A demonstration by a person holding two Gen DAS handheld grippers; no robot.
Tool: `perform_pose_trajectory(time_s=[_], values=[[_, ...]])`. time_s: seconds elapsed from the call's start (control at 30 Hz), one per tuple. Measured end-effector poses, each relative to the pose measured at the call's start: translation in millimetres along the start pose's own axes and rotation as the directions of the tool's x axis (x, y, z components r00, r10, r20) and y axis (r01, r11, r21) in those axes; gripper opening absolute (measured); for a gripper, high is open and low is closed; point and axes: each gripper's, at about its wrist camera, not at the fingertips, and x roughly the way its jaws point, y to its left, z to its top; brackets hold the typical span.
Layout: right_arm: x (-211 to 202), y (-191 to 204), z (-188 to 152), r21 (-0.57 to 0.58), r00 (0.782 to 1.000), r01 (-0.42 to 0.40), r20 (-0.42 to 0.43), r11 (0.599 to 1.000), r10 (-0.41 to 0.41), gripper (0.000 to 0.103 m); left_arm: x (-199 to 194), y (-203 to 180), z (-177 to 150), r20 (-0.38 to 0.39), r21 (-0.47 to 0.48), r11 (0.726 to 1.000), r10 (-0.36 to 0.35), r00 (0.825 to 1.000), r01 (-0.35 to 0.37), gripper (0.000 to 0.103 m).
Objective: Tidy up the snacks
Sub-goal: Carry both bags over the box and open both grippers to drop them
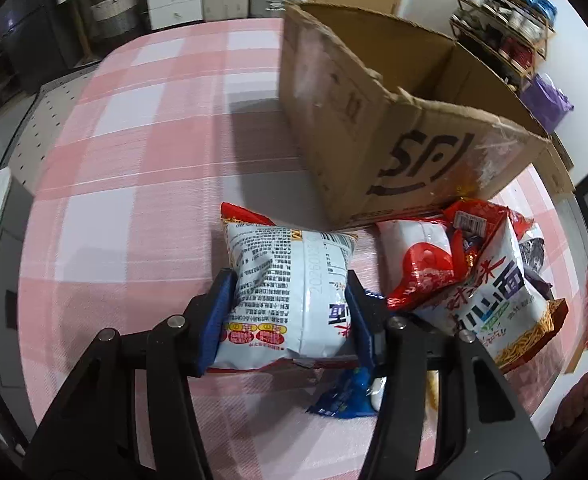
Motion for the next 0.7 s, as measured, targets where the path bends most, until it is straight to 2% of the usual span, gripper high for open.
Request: perform_pose_trajectory(time_s=[0.1,0.27,0.4,0.57,0.7], values=[[2.7,8.0,12.5,-0.014,0.999,-0.020,0.029,1.000,0.021,0.041,-13.0,6.4,-3.7,0.019,-0.020,1.000,0.015,1.000,-0.014,0.051],[10.7,19.2,36.8,-0.025,0.995,-0.070,0.064,0.997,0.071,0.041,-50.5,5.3,-7.5,0.093,-0.019,0.999,0.040,0.995,-0.038,0.051],[11.6,25.9,57.8,-0.026,0.991,-0.095,0.095,0.995,0.097,0.041,-80.6,-4.4,0.0,0.155,0.017,0.998,0.059,0.986,-0.063,0.051],[7.6,44.1,89.8,-0.090,0.985,-0.098,0.130,0.991,0.109,0.041,-114.8,-17.3,20.7,0.236,0.046,0.998,0.036,0.971,-0.048,0.051],[11.9,55.5,113.0,-0.128,0.985,-0.119,0.111,0.985,0.133,0.041,-129.8,-30.4,42.1,0.278,0.064,0.998,-0.008,0.961,-0.010,0.051]])
